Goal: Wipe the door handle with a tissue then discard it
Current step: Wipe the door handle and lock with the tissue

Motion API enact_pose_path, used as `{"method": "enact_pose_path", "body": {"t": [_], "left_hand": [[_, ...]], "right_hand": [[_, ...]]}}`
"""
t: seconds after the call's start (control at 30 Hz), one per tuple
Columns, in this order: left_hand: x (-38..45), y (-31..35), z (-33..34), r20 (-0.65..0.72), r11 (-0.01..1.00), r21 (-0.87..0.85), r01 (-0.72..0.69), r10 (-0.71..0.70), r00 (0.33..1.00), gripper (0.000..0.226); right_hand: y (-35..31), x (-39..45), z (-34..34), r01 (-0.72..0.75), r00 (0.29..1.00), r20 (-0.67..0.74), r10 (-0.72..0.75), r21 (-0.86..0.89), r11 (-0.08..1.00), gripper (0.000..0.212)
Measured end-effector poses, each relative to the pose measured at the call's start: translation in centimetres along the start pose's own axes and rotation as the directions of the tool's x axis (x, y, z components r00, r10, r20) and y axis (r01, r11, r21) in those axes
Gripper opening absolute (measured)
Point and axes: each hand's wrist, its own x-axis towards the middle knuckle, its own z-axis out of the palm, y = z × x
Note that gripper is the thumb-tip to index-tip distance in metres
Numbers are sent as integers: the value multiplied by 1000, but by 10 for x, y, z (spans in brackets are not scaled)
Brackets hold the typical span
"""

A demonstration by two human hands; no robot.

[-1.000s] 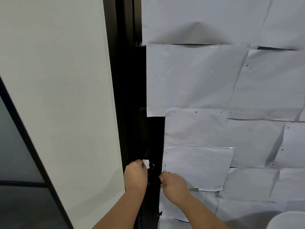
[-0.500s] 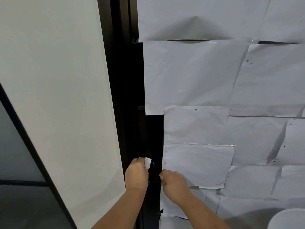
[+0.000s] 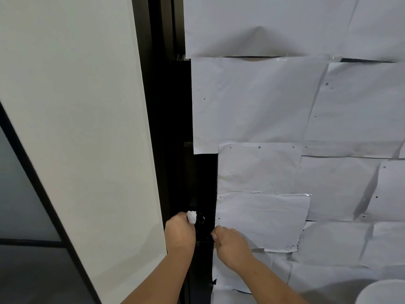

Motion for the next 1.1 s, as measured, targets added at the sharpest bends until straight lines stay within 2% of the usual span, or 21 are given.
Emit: {"method": "enact_pose_path", "body": {"t": [0.13, 0.2, 0.23, 0.27, 0.33, 0.37, 0.43, 0.5, 0.6, 0.7, 0.9, 1.0, 1.1], "left_hand": [[-1, -8, 3, 20, 975, -179, 131, -129, 991, 38], [-7, -14, 8, 86, 910, -326, 257, -242, 966, 40], [-10, -14, 8, 145, 823, -457, 339, -307, 941, 34], [-10, -12, 8, 244, 669, -597, 443, -375, 894, 24], [-8, -8, 6, 524, 259, -724, 639, -397, 754, 3], [-7, -8, 5, 635, 84, -710, 699, -352, 688, 7], [-5, -11, 4, 753, -116, -649, 752, -240, 613, 15], [-5, -16, 5, 789, -199, -615, 763, -161, 593, 22], [-6, -19, 9, 812, -262, -582, 770, -123, 571, 32], [-8, -16, 11, 796, -303, -601, 740, -137, 590, 30], [-8, -14, 14, 795, -282, -605, 745, -163, 584, 31], [-5, -14, 12, 776, -239, -630, 739, -181, 604, 27], [-8, -9, 12, 676, -95, -725, 682, -290, 678, 16]], "right_hand": [[0, -1, 0, 2, 1000, 6, -2, 5, 1000, 18], [1, -1, 0, 6, 1000, 7, -6, 0, 1000, 18], [1, -1, 0, 11, 1000, 6, -11, -3, 1000, 18], [1, 0, -1, 17, 1000, 4, -17, -7, 1000, 18], [1, -1, -1, 29, 1000, 2, -29, -13, 999, 18], [1, 0, 0, 31, 1000, 0, -31, -14, 999, 18], [2, 0, 1, 27, 1000, -9, -27, -18, 999, 18], [2, 0, 2, 29, 999, -15, -29, -24, 999, 17], [2, -1, 2, 34, 999, -21, -35, -37, 999, 17], [3, -1, 2, 36, 999, -18, -37, -34, 999, 17], [3, -2, 3, 34, 999, -22, -34, -28, 999, 19], [2, -2, 2, 35, 999, -24, -36, -26, 999, 20], [4, -1, 2, 32, 999, -18, -32, -13, 999, 19]]}}
